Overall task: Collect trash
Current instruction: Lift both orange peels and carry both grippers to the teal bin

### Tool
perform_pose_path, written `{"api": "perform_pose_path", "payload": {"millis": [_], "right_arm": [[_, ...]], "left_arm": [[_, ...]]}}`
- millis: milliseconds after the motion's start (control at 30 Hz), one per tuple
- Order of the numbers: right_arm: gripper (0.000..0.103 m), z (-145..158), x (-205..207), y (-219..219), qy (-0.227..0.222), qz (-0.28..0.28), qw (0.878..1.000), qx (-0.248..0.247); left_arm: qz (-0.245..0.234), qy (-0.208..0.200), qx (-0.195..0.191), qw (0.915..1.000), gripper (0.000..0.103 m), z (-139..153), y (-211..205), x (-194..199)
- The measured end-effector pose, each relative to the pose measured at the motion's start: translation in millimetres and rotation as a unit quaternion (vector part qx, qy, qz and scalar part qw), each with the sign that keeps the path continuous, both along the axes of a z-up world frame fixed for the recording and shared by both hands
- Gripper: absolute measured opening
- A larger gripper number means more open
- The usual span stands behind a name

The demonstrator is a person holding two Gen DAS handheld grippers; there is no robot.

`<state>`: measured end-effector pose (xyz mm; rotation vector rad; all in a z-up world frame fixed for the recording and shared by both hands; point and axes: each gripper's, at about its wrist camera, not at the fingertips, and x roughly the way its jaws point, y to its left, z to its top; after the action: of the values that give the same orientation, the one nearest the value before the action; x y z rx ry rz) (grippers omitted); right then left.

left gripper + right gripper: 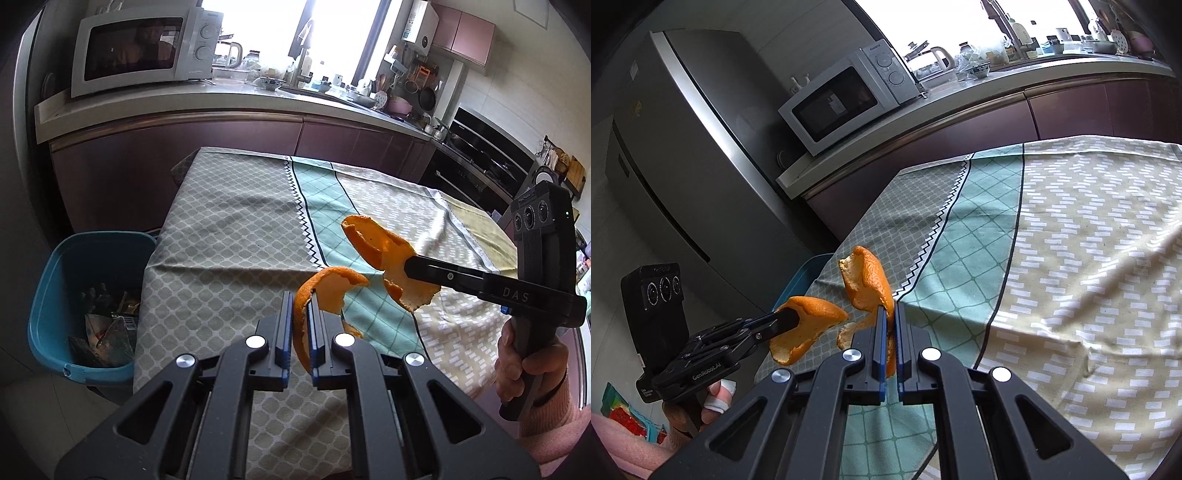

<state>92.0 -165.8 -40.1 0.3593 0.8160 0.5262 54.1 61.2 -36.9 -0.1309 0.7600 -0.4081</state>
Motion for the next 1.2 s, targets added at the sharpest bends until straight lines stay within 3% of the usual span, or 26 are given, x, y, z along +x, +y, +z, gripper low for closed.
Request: {"api": "perform_pose_path", "payload": {"millis": [1200], "right_arm": [[0.003,7,17,56,-0.005,0.051,0.999,0.0]], "left_arm": [[0.056,-0.012,0.004,0.9984,0.008,4,50,-6]]}}
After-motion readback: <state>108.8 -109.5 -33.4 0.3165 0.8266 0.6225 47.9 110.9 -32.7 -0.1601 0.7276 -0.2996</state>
